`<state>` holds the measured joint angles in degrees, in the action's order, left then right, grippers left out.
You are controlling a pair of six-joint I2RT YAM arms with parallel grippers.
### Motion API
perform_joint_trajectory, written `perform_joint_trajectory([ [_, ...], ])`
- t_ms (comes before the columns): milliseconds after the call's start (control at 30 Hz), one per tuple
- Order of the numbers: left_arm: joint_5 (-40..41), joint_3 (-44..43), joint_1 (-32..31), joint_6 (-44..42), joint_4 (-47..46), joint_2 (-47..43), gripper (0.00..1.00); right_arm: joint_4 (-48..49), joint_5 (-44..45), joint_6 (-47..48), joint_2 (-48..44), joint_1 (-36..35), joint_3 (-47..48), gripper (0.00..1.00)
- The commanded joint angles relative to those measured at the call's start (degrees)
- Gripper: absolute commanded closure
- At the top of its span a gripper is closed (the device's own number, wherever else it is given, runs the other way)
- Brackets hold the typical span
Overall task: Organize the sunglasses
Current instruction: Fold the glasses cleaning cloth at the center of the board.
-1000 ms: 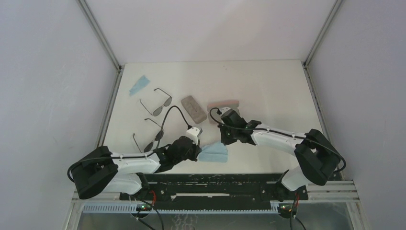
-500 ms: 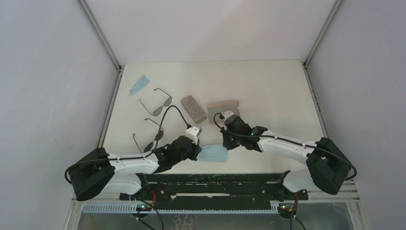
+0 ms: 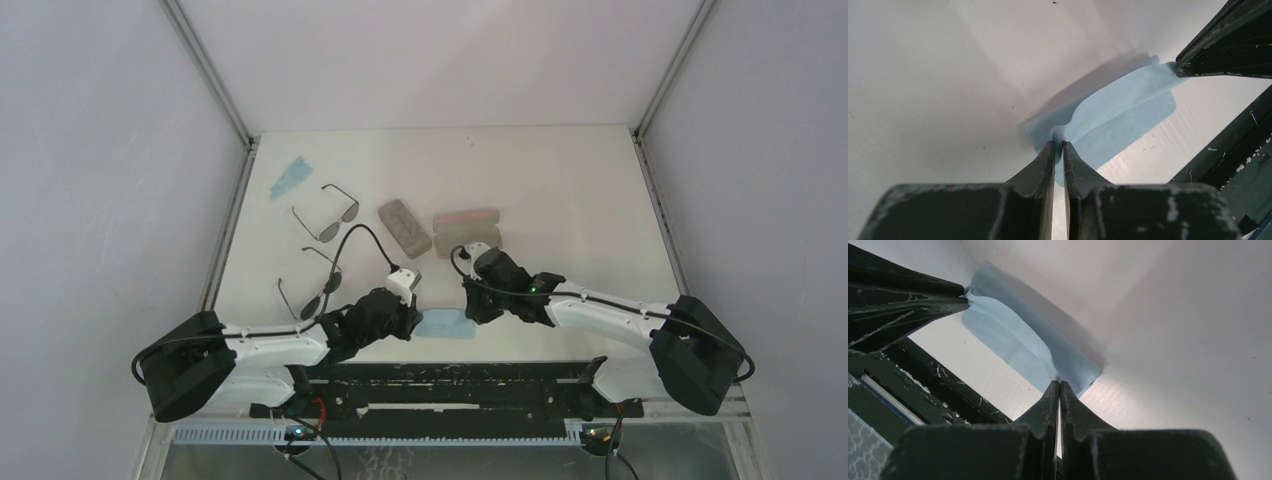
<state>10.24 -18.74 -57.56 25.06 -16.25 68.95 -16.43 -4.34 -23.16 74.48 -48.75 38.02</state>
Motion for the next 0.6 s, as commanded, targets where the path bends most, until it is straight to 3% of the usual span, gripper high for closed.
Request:
perform_joint_trajectory([
  [0, -0.56, 1.44, -1.23, 1.63, -3.28, -0.06, 0.85, 2.57, -1.07, -0.01, 0.18, -1.30, 0.15, 1.00],
  [433, 1.37, 5.72, -3.35, 5.94, -4.50, -2.53, 0.78, 0.77, -0.02, -0.02, 0.17, -4.47, -1.51, 1.00],
  [567, 2.39, 7.68, -3.36, 7.52, -4.30, -4.67, 0.71, 0.28, 0.21, -0.39, -0.08, -5.06, -2.29, 0.94],
])
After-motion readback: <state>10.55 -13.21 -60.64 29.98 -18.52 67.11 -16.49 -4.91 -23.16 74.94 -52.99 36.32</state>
